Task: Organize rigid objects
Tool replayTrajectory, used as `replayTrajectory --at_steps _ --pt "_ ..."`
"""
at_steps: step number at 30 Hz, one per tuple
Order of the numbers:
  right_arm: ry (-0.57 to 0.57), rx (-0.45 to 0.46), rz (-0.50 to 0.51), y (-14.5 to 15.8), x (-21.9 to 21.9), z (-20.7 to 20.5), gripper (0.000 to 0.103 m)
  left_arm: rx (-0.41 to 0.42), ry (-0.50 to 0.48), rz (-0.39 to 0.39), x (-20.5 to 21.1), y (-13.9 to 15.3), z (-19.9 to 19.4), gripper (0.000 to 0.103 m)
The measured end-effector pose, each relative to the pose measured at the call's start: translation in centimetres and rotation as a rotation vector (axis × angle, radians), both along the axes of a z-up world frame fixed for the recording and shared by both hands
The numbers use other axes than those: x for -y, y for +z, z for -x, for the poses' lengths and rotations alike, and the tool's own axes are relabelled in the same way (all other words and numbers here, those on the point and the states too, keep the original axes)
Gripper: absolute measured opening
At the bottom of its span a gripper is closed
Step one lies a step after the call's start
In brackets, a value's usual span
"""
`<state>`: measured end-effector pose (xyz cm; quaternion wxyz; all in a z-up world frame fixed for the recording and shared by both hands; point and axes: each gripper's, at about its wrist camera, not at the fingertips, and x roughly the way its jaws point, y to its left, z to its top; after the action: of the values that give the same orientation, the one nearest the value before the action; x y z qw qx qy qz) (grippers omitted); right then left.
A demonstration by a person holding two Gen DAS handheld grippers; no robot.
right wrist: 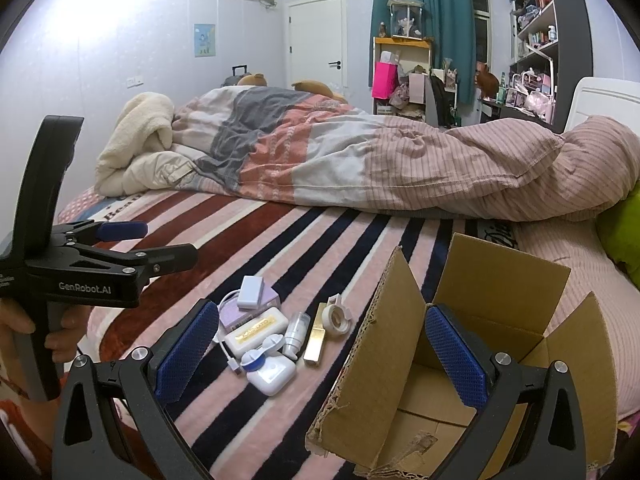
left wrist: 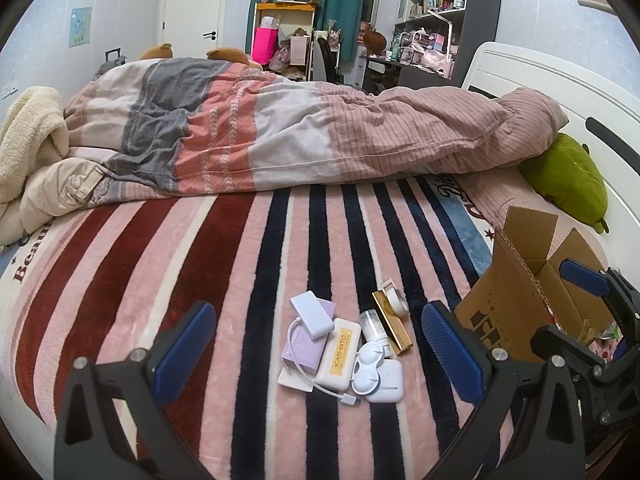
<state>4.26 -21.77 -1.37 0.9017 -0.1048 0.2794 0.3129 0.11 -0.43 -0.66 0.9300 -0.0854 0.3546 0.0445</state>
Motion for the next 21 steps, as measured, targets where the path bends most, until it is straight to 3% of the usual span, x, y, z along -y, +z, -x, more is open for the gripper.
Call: replayTrajectory --at_steps 10,15,18,21 --pt "0.003 0.059 0.025 -0.1 -0.7 0.9 0.103 0.001 0.011 0.008 -0.3 -0.2 0.1 0.103" --pt "0.046 0.086 -0.009 0.3 -1.2 1.9 0.103 -0.007 0.018 0.02 -1.1 -0.4 0.1 0.103" --pt "0.075 0.142 0.027 0.6 -2.6 3.1 0.103 -0.011 0.027 0.011 -1.8 -0.5 0.2 0.103" --pt "0.147 0.14 0.056 0.4 -4.5 3.7 0.103 -0.004 0.046 -0.003 -2.7 -0.5 0.4 0.103"
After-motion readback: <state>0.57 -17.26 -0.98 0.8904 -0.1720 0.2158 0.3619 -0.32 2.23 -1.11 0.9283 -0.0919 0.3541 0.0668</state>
